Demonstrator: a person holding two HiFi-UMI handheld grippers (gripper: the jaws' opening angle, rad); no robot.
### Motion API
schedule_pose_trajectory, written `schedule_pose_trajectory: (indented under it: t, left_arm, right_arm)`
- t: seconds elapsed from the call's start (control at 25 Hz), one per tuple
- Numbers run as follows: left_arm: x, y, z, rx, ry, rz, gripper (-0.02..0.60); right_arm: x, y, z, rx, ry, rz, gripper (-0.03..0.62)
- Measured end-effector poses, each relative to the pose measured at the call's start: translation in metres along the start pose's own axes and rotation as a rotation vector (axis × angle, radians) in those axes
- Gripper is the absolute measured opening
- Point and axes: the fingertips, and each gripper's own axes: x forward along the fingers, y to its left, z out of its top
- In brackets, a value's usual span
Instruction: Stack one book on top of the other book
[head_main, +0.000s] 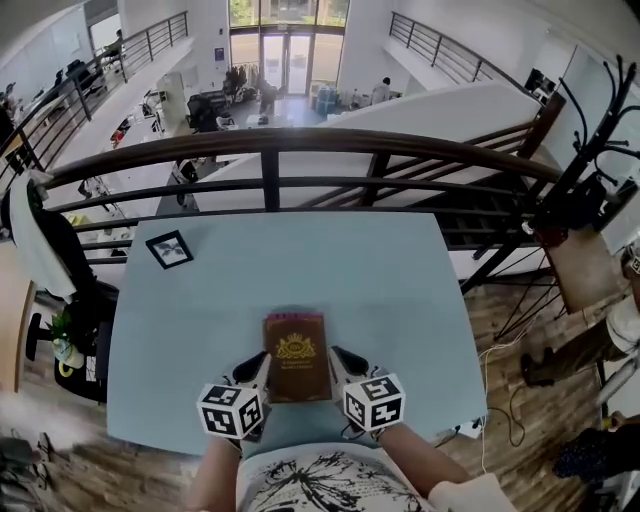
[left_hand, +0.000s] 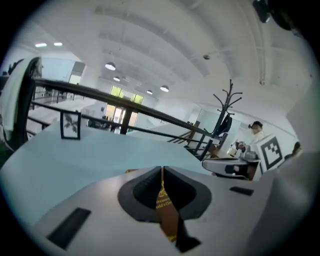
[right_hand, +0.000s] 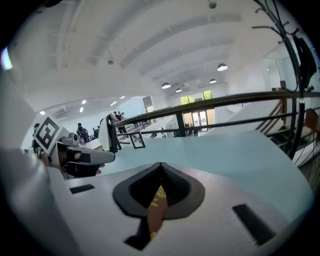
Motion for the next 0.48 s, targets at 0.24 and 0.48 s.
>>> schedule_pose_trajectory:
  t: [0.24, 0.48]
  left_arm:
    - [-0.037, -0.036, 0.072, 0.212, -0.283, 0.031, 0.018]
    - [-0.079, -0.076, 0.124, 0.376, -0.475, 0.052, 0.018]
  right_arm:
    - [-0.039, 0.010, 0.064, -0.202, -0.231, -0.017, -0.006]
    - [-0.080, 0.020, 0.112, -0.232, -0.431, 0.021, -0.006]
